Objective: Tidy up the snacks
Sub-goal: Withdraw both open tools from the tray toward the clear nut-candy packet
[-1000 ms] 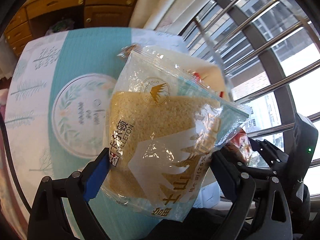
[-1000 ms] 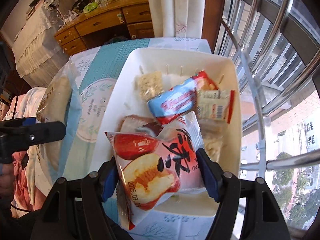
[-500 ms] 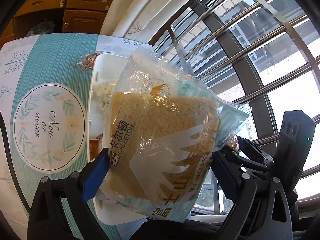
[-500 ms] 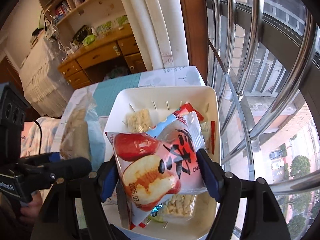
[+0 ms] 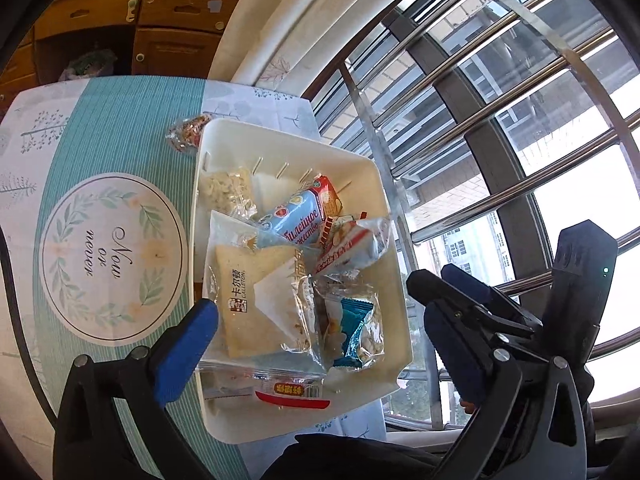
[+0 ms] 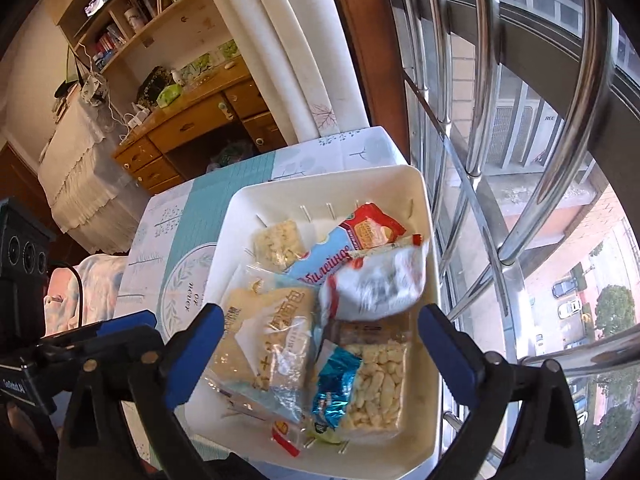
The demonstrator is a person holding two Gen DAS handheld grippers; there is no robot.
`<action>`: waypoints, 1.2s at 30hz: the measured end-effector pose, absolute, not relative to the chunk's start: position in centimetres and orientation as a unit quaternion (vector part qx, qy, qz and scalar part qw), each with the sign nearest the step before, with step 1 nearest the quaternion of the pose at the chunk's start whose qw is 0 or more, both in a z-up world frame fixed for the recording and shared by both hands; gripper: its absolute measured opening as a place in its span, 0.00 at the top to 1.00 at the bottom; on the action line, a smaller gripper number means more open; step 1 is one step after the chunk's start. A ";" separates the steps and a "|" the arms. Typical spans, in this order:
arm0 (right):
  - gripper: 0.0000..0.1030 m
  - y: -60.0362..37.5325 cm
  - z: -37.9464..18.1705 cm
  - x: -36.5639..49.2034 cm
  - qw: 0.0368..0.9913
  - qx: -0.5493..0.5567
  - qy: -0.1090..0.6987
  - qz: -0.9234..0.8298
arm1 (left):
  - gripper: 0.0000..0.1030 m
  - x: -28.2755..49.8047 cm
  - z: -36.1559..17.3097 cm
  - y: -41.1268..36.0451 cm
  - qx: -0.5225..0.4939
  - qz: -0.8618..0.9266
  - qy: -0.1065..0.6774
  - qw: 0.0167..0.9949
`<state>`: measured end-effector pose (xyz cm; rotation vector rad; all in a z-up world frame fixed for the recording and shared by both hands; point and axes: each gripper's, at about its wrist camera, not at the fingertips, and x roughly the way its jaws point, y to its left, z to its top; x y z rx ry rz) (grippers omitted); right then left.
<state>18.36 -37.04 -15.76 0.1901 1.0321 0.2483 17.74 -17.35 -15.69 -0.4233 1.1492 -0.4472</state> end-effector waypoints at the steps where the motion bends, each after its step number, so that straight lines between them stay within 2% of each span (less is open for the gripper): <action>1: 0.04 -36.8 -15.7 18.2 0.858 0.092 0.491 0.120 | 0.01 17.6 -15.3 -17.1 -0.194 -0.208 0.531 0.798; 20: 0.04 -28.2 -12.9 19.2 0.865 0.110 0.466 0.150 | 0.01 16.3 -10.6 -5.6 -0.166 -0.144 0.495 0.840; 31: 0.04 -22.3 -11.9 23.5 0.866 0.085 0.470 0.149 | 0.01 17.9 -11.5 1.8 -0.143 -0.081 0.503 0.848; 36: 0.04 -20.2 -11.3 27.2 0.866 0.031 0.479 0.140 | 0.01 19.2 -12.7 4.0 -0.140 -0.063 0.509 0.847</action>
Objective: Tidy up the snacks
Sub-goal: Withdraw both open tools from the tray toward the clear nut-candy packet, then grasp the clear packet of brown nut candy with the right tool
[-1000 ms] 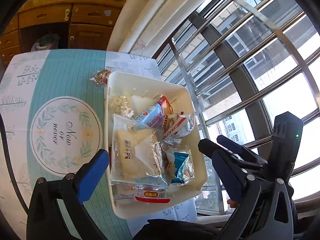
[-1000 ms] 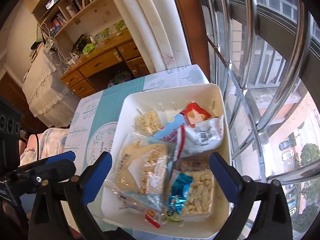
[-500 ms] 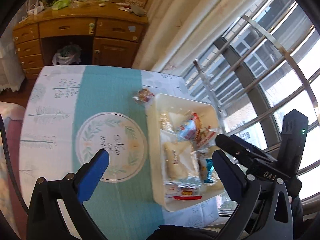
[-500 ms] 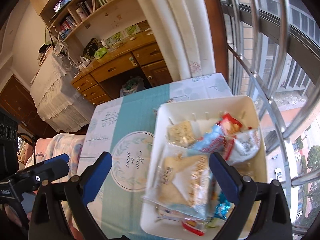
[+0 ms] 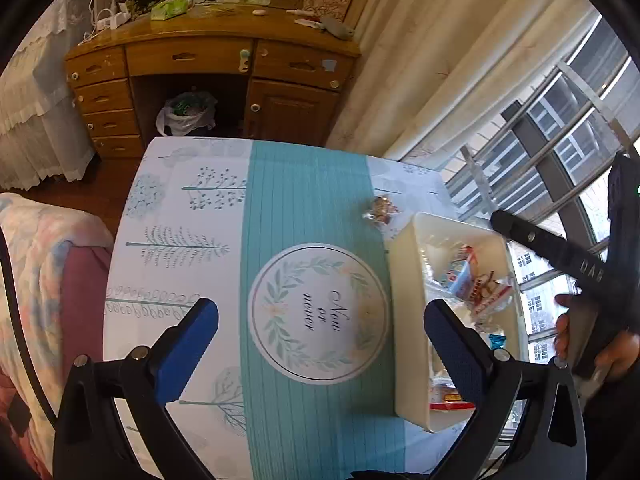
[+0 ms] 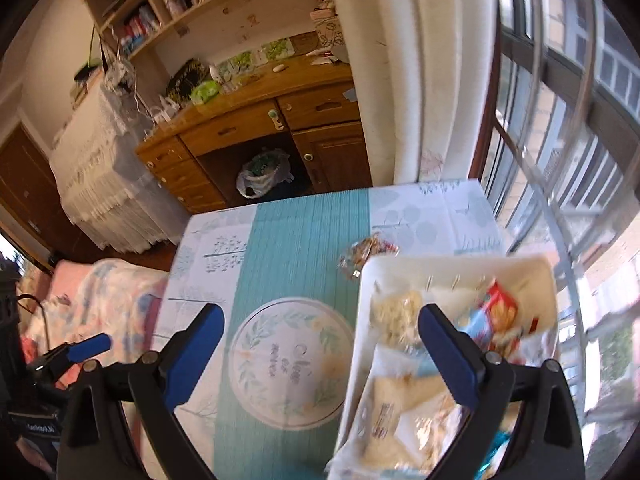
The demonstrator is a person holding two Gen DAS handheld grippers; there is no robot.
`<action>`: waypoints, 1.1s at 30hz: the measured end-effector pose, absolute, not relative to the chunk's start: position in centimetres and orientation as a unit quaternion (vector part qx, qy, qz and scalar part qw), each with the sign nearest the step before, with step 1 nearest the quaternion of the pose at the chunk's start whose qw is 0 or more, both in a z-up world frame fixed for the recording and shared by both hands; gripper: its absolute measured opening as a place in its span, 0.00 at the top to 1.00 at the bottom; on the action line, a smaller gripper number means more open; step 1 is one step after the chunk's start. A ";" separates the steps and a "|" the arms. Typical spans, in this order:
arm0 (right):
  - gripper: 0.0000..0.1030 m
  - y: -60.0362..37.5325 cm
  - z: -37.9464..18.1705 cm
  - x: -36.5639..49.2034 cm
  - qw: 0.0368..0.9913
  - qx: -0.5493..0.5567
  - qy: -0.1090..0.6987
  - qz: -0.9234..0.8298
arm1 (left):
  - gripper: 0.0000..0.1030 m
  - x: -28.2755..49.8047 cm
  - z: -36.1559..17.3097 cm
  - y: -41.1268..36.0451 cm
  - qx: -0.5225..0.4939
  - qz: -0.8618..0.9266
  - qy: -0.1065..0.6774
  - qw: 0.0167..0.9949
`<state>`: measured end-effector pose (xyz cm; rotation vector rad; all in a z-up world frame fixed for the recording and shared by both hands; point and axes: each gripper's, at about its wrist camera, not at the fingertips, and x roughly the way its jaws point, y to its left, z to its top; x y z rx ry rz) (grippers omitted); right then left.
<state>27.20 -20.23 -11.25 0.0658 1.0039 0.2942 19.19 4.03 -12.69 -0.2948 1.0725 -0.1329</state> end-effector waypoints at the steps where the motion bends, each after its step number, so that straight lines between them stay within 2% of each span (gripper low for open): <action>1: 0.04 -19.8 -11.1 28.2 0.866 0.016 0.480 0.142 | 0.01 19.4 -13.1 4.5 -0.141 -0.059 0.511 0.846; 7: 0.04 -18.0 -11.0 32.9 0.861 -0.055 0.482 0.150 | 0.01 20.8 -16.2 6.8 -0.154 -0.039 0.531 0.832; 15: 0.04 -16.5 -13.8 38.7 0.825 -0.144 0.507 0.203 | 0.01 21.7 -19.4 8.1 -0.150 -0.007 0.545 0.825; 33: 0.05 -15.5 -27.8 45.2 0.686 -0.215 0.663 0.211 | 0.01 22.8 -24.9 8.1 -0.091 0.086 0.584 0.802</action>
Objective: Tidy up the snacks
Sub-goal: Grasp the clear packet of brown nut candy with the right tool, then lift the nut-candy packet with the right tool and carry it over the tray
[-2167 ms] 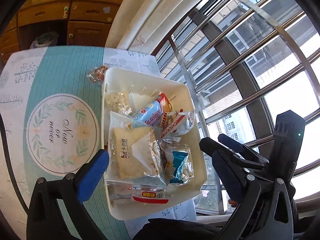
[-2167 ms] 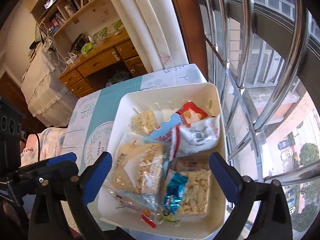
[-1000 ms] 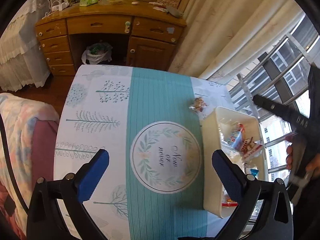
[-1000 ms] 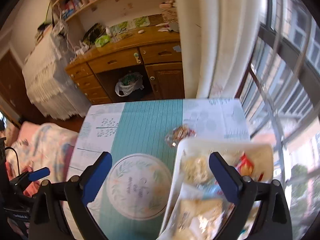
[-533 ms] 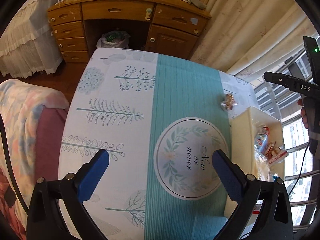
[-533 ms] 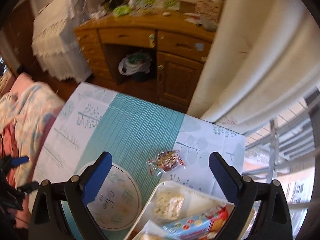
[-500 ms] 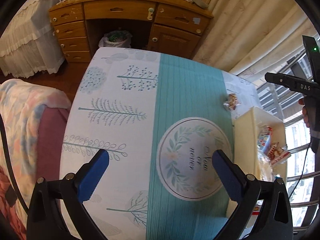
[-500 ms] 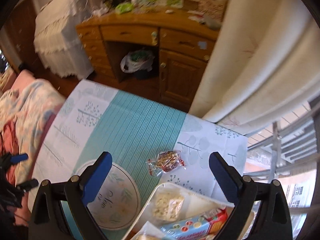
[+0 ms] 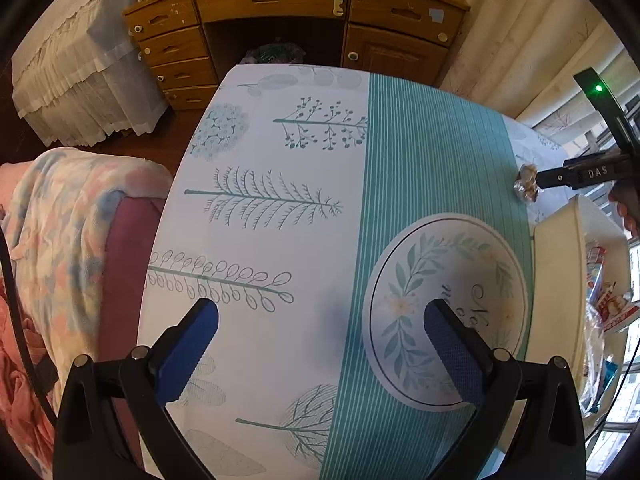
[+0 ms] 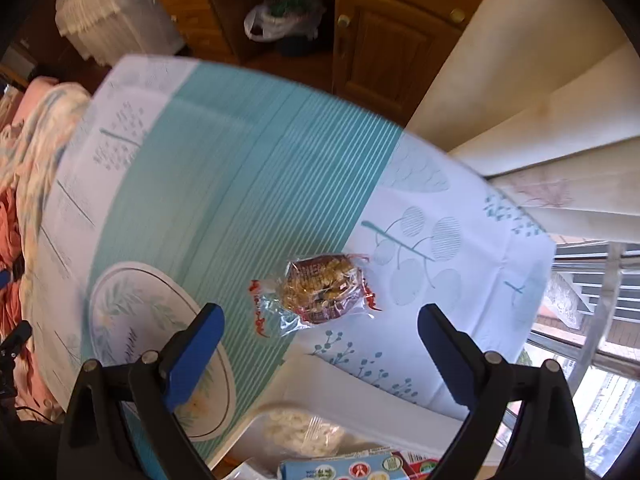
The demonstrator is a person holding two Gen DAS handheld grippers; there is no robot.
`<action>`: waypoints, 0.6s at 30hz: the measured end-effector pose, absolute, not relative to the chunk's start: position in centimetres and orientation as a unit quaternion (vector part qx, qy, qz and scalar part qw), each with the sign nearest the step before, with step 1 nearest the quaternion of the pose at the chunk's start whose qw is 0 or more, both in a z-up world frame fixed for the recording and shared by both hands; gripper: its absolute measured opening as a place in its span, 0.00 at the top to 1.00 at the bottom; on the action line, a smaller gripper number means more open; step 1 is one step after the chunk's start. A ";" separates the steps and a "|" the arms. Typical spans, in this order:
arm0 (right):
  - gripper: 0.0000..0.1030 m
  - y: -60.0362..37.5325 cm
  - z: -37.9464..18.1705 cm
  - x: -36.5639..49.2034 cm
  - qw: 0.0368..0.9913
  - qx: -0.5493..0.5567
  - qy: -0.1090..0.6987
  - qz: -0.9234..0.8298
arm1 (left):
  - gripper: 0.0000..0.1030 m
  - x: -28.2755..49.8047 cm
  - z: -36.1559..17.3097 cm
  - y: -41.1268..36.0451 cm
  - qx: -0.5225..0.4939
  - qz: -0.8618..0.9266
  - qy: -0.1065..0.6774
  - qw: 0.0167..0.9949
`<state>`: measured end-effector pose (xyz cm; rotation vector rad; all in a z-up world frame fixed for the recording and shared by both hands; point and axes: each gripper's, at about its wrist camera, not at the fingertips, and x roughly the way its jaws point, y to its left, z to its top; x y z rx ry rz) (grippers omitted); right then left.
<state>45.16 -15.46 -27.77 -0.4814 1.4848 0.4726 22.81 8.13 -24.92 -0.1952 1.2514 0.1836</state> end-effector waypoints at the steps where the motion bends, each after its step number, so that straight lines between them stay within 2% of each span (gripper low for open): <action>1: 0.05 -15.3 -28.3 45.3 0.679 -0.218 0.669 0.208 | 0.01 22.7 -25.1 8.1 -0.087 0.086 0.585 0.801; 5: 0.09 -14.8 -30.1 45.6 0.659 -0.229 0.685 0.210 | 0.01 22.5 -25.6 8.1 -0.075 0.091 0.594 0.796; 10: 0.28 -14.2 -31.4 45.9 0.643 -0.236 0.697 0.212 | 0.01 22.2 -25.9 7.9 -0.065 0.087 0.603 0.791; 14: 0.32 -14.1 -31.6 45.7 0.639 -0.242 0.698 0.215 | 0.01 21.9 -25.9 7.7 -0.063 0.082 0.608 0.787; 15: 0.41 -14.0 -31.8 45.7 0.636 -0.238 0.702 0.216 | 0.01 21.9 -26.0 7.6 -0.063 0.080 0.610 0.786; 18: 0.42 -13.8 -32.0 45.8 0.638 -0.237 0.701 0.213 | 0.01 21.8 -25.6 7.4 -0.061 0.076 0.608 0.788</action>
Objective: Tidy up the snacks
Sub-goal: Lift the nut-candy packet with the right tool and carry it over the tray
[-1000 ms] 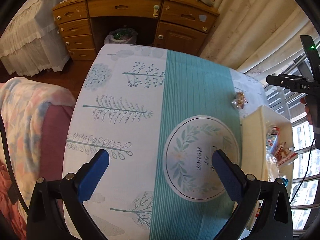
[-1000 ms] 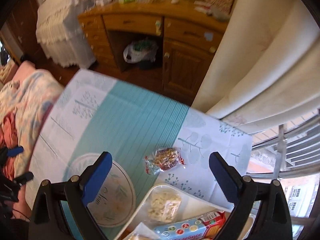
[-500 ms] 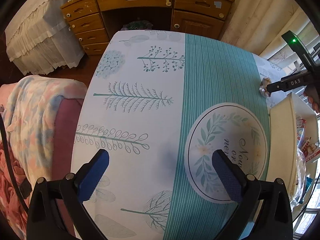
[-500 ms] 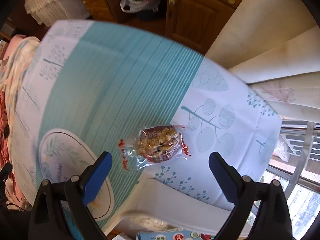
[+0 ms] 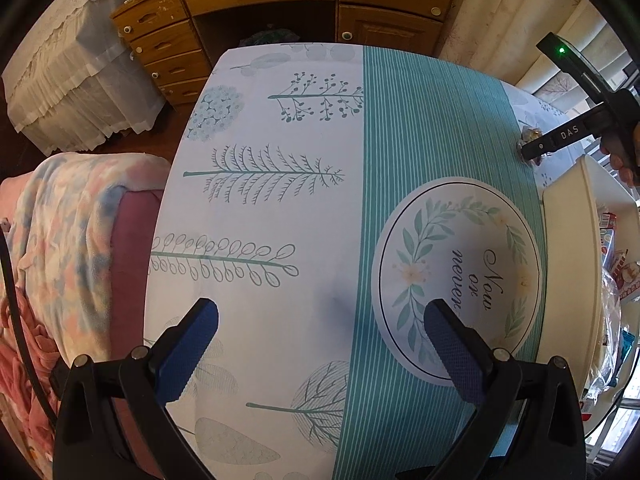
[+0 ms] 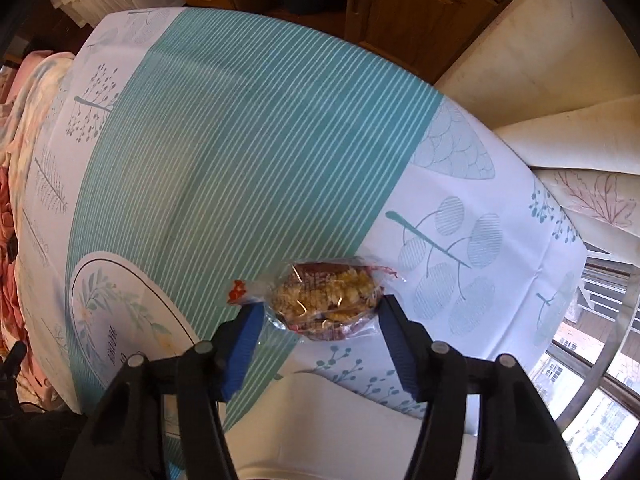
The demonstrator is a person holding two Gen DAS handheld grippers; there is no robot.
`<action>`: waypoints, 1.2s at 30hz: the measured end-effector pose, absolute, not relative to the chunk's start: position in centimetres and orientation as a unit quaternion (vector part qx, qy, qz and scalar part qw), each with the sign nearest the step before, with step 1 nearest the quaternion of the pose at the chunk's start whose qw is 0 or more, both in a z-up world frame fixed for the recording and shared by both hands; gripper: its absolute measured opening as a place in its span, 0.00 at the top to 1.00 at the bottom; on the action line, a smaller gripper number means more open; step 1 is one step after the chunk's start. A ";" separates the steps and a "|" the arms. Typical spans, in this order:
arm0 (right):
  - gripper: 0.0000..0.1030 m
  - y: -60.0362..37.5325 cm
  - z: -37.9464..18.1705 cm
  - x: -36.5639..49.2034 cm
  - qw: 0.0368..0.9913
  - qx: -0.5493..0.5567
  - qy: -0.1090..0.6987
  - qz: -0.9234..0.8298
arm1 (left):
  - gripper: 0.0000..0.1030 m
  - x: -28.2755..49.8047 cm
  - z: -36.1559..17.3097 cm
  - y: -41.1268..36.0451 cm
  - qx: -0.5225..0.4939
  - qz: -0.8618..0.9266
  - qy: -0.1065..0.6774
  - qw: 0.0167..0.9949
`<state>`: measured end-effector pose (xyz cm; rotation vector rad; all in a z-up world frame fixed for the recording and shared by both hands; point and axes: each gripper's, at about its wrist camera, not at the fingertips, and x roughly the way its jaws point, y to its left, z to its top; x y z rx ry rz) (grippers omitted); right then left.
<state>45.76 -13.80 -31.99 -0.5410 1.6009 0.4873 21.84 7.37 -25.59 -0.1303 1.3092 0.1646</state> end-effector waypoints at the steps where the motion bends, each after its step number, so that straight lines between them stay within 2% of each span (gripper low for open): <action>1: 0.42 -13.8 -32.0 45.7 0.638 -0.238 0.700 0.213 | 0.01 21.8 -25.4 7.3 -0.060 0.075 0.606 0.790; 16: 0.44 -13.1 -29.8 45.2 0.655 -0.221 0.693 0.207 | 0.01 18.8 -21.3 7.6 -0.050 0.097 0.583 0.805; 36: 0.44 -11.8 -17.6 36.3 0.723 -0.147 0.597 0.316 | 0.01 11.3 -14.8 2.5 -0.021 0.117 0.548 0.828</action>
